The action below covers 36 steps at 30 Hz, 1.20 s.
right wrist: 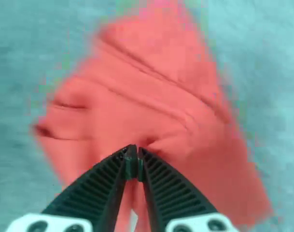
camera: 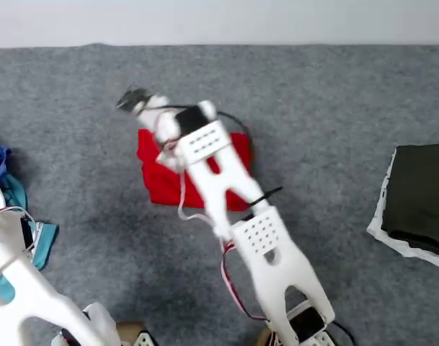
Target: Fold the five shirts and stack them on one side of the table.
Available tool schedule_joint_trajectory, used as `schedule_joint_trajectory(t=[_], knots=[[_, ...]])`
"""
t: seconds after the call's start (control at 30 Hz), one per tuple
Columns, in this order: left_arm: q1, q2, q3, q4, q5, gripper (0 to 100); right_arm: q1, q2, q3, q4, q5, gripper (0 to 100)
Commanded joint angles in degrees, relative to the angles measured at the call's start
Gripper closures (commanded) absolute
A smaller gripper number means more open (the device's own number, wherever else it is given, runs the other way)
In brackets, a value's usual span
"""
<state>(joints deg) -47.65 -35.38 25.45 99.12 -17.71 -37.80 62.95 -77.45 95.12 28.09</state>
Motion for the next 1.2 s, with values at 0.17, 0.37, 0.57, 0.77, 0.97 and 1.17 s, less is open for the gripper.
schedule_joint_trajectory(t=[0.17,0.37,0.57,0.77,0.97,1.17], knots=[[0.0,-1.3,-0.2,0.0,0.6,99,-12.4,-7.9,-2.4,8.0,0.0,98.9],[0.0,-1.3,-0.3,0.0,0.6,99,-15.0,-12.2,0.2,8.0,-0.4,96.8],[0.0,-1.3,-0.4,0.0,0.6,99,-11.9,-17.3,3.5,7.8,-12.1,78.6],[0.0,-1.3,-0.4,0.0,0.6,99,-3.2,-18.4,3.8,5.3,-12.7,80.9],[0.1,-1.3,-0.2,0.0,0.6,99,6.7,-13.4,3.6,-2.7,-11.7,89.8],[0.1,-1.3,0.0,0.0,0.6,99,6.6,-8.3,3.8,-3.0,-16.6,76.8]])
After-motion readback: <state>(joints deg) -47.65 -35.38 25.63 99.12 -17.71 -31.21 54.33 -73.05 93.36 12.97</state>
